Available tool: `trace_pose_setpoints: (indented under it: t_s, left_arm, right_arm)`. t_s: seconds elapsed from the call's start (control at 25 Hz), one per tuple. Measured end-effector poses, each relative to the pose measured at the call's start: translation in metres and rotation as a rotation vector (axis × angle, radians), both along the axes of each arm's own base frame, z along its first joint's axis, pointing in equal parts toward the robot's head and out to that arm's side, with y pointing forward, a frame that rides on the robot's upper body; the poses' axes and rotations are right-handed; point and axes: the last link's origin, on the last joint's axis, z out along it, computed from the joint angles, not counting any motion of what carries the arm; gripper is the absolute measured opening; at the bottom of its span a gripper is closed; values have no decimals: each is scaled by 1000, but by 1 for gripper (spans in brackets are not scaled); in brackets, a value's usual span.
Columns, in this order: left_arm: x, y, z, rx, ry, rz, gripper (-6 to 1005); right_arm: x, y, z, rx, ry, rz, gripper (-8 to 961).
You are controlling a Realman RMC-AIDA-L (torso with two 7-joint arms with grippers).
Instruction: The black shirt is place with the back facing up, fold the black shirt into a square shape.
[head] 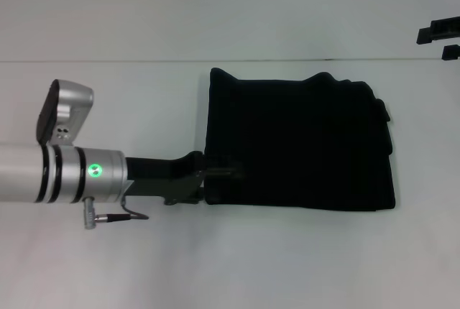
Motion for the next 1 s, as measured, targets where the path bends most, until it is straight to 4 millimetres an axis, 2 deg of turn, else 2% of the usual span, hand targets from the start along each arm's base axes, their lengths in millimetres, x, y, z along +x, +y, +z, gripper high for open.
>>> trace_pose_setpoints:
  t_s: [0.08,0.36,1.0]
  left_arm:
    - [-6,0,4,8,12,10,771]
    - [-15,2,6,24,82,-5,751]
    - [-8,10,-9,26,173,-48,596]
  right_arm:
    - [1,-1,0,2,0,-3,718]
    - [4,-1,-1,8,1,-10,716]
    - [6,-1,-1,22,22,-18,717]
